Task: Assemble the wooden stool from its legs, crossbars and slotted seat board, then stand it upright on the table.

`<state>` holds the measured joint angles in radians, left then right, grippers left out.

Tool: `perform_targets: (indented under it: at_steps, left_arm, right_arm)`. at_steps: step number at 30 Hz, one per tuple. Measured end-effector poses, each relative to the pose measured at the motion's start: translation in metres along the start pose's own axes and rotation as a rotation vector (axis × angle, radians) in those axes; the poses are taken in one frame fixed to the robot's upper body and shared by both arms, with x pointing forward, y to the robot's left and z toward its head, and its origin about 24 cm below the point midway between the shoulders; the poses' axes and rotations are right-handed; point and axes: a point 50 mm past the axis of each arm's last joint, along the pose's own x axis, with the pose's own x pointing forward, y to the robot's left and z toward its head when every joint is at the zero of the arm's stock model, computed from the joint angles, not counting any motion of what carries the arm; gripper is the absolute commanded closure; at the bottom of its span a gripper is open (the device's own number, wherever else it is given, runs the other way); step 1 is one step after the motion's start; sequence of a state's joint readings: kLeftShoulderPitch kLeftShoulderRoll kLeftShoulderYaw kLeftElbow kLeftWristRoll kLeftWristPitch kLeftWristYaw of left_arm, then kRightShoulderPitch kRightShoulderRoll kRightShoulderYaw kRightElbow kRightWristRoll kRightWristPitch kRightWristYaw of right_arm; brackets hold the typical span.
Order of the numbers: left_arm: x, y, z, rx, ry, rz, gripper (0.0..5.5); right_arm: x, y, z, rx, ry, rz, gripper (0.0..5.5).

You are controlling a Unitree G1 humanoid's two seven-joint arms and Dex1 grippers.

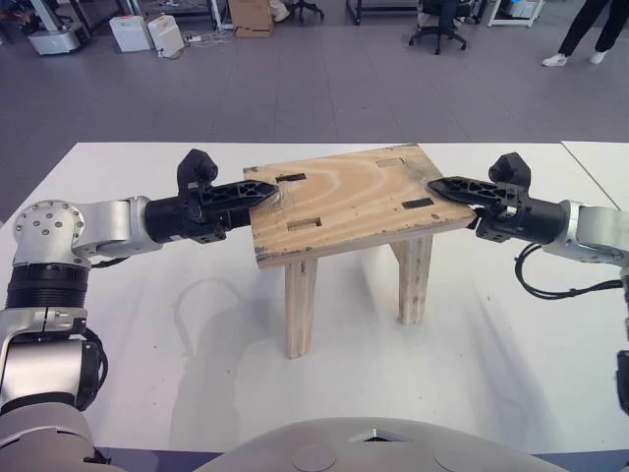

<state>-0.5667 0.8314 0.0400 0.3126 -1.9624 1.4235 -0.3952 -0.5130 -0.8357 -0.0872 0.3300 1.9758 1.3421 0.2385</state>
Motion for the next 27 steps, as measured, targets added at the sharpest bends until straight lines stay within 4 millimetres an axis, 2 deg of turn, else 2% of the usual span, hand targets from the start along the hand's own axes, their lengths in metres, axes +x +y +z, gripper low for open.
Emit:
perform_targets:
  at_steps: [4, 6, 9, 12, 14, 16, 20, 21, 23, 25, 27]
  left_arm:
    - [-0.014, 0.001, 0.0, 0.018, -0.086, 0.048, 1.53]
    - [-0.022, -0.007, -0.007, 0.076, -0.089, 0.092, 1.13]
    - [-0.036, -0.023, -0.001, 0.243, -0.196, 0.187, 1.13]
    - [-0.048, -0.024, 0.0, 0.399, -0.303, 0.324, 1.13]
    - [-0.054, -0.015, 0.001, 0.516, -0.393, 0.461, 1.13]
    - [-0.061, 0.003, 0.0, 0.664, -0.503, 0.677, 1.13]
    - [-0.07, 0.047, -0.021, 0.848, -0.589, 1.048, 1.13]
    - [-0.07, 0.056, -0.027, 0.89, -0.595, 1.119, 1.13]
    - [-0.069, 0.077, -0.041, 0.989, -0.597, 1.268, 1.13]
    - [-0.071, 0.083, -0.044, 1.013, -0.618, 1.317, 1.13]
    - [-0.073, 0.087, -0.042, 1.027, -0.637, 1.349, 1.13]
  right_arm:
    - [-0.007, 0.004, 0.005, -0.061, -0.176, -0.056, 0.71]
    - [-0.018, 0.004, 0.006, -0.077, -0.271, -0.104, 0.67]
    - [-0.039, 0.003, 0.002, -0.109, -0.419, -0.178, 0.67]
    - [-0.05, -0.008, 0.002, -0.231, -0.53, -0.345, 0.67]
    - [-0.061, -0.022, 0.008, -0.355, -0.624, -0.498, 0.67]
    - [-0.07, -0.038, 0.017, -0.521, -0.705, -0.676, 0.67]
    - [-0.075, -0.082, 0.019, -0.795, -0.65, -0.936, 0.67]
    - [-0.073, -0.091, 0.02, -0.85, -0.625, -0.969, 0.67]
    - [-0.057, -0.109, 0.025, -0.984, -0.571, -0.989, 0.67]
    - [-0.041, -0.108, 0.033, -1.081, -0.562, -0.943, 0.67]
    - [-0.034, -0.11, 0.036, -1.132, -0.555, -0.925, 0.67]
